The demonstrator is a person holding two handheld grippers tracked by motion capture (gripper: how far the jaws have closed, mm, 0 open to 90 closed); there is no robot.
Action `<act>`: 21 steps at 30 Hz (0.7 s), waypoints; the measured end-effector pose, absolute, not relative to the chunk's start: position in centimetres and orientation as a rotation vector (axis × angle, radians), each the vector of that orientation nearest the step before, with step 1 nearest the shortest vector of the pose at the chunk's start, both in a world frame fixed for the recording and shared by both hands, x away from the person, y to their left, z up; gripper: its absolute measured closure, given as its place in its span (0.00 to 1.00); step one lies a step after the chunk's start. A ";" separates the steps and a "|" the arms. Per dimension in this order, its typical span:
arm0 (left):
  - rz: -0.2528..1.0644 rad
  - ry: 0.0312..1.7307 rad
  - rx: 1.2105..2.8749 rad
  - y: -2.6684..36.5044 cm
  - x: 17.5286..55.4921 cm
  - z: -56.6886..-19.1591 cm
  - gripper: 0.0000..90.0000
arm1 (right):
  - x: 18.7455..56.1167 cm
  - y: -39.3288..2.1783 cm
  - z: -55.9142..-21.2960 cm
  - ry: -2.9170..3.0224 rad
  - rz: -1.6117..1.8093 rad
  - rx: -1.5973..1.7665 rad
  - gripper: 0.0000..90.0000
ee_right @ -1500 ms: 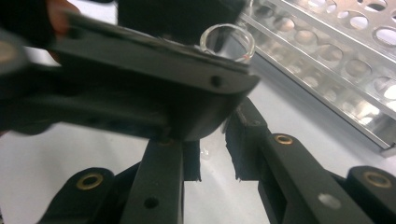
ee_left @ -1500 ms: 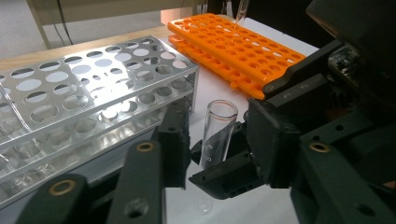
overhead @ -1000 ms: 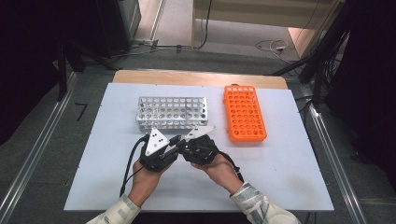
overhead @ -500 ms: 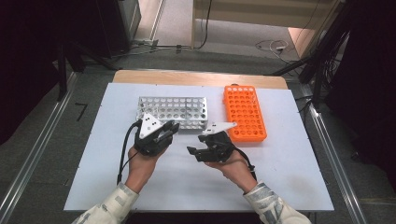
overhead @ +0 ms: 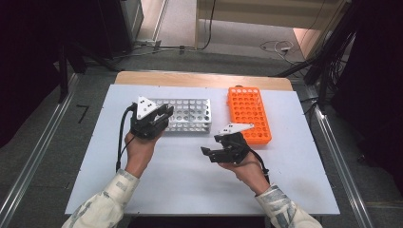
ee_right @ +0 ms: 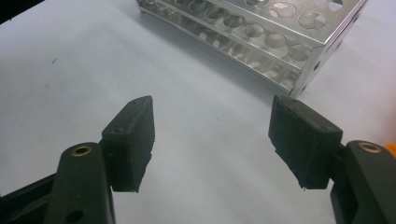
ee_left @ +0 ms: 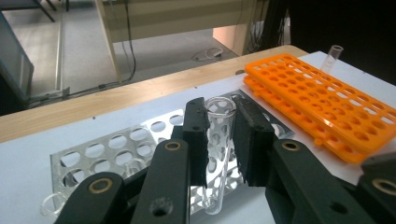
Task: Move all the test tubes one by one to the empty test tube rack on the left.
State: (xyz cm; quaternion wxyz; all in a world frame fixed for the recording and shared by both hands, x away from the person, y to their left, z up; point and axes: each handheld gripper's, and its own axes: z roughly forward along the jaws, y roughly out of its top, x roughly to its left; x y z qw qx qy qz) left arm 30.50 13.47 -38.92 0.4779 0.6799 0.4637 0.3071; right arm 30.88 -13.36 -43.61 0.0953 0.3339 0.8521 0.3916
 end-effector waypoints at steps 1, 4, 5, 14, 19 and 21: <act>0.756 1.139 1.655 13.5 30.7 -39.0 0.84 | 30.9 -13.4 -43.6 2.525 1.160 0.994 0.33; 0.774 1.153 1.656 13.7 31.2 -39.1 0.84 | 30.9 -13.4 -43.7 2.523 1.158 0.998 0.33; 0.778 1.156 1.652 13.8 31.3 -39.1 0.84 | 31.0 -13.5 -43.7 2.521 1.153 0.999 0.33; 0.824 1.188 1.612 14.6 32.4 -39.2 0.84 | 31.0 -13.4 -43.8 2.522 1.159 1.008 0.33; 0.835 1.196 1.619 14.6 33.0 -39.6 0.84 | 31.0 -13.4 -43.8 2.524 1.156 1.004 0.33; 0.835 1.200 1.617 14.5 33.2 -39.8 0.84 | 31.0 -13.5 -43.8 2.524 1.157 1.006 0.33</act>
